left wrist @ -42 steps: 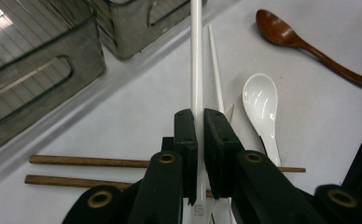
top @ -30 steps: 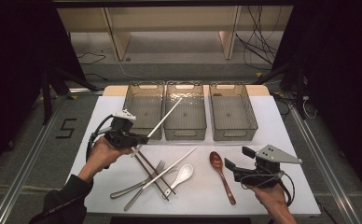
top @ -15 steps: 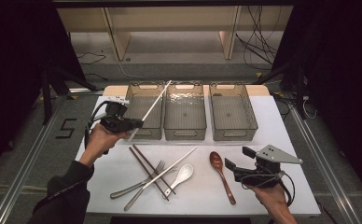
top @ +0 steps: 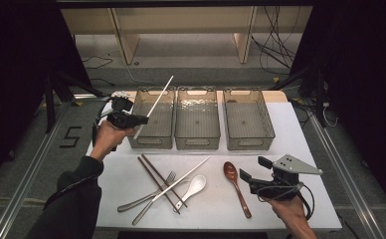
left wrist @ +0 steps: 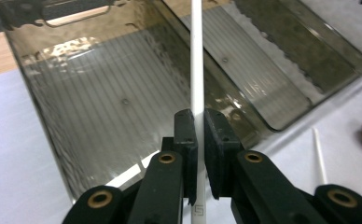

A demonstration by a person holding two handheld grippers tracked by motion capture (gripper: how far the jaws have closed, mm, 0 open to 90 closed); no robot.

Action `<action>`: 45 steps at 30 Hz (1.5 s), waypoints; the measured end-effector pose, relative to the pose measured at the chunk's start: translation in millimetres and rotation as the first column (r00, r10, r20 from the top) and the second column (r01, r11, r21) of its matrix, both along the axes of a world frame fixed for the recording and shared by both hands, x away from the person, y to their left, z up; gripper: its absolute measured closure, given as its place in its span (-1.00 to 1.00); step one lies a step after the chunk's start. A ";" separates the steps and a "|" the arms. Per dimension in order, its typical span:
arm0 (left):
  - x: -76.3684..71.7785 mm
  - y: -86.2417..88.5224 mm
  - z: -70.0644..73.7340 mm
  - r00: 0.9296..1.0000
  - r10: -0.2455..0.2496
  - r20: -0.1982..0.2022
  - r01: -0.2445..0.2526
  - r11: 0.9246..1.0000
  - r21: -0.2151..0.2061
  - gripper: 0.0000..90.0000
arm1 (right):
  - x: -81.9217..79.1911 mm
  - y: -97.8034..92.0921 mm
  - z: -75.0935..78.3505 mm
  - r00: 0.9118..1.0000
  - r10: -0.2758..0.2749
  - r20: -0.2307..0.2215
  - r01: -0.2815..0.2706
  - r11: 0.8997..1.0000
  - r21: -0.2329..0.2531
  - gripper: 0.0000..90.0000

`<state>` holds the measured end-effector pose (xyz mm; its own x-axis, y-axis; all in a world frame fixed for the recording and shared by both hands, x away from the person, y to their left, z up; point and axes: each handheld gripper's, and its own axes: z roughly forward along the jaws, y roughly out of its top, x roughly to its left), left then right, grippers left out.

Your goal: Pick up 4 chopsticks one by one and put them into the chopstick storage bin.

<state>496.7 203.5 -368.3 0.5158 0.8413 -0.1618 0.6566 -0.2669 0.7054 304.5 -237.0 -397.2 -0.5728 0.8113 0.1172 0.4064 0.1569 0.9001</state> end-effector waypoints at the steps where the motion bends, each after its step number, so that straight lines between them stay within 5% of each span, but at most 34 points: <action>1: 2.5 0.8 -0.8 1.000 0.006 0.001 -0.006 1.000 -0.001 0.85 | -0.1 -0.1 0.0 1.000 -0.001 -0.001 0.001 1.000 0.001 -0.49; 15: 26.4 4.6 -16.0 0.998 0.048 -0.034 -0.048 0.999 0.003 0.85 | 0.0 -0.5 0.1 1.000 -0.001 -0.002 0.001 1.000 0.001 -0.49; 45: 47.1 2.9 -29.2 0.993 0.103 -0.065 -0.099 0.994 0.051 0.85 | 0.0 -1.0 0.5 1.000 0.001 -0.004 -0.001 1.000 0.007 -0.49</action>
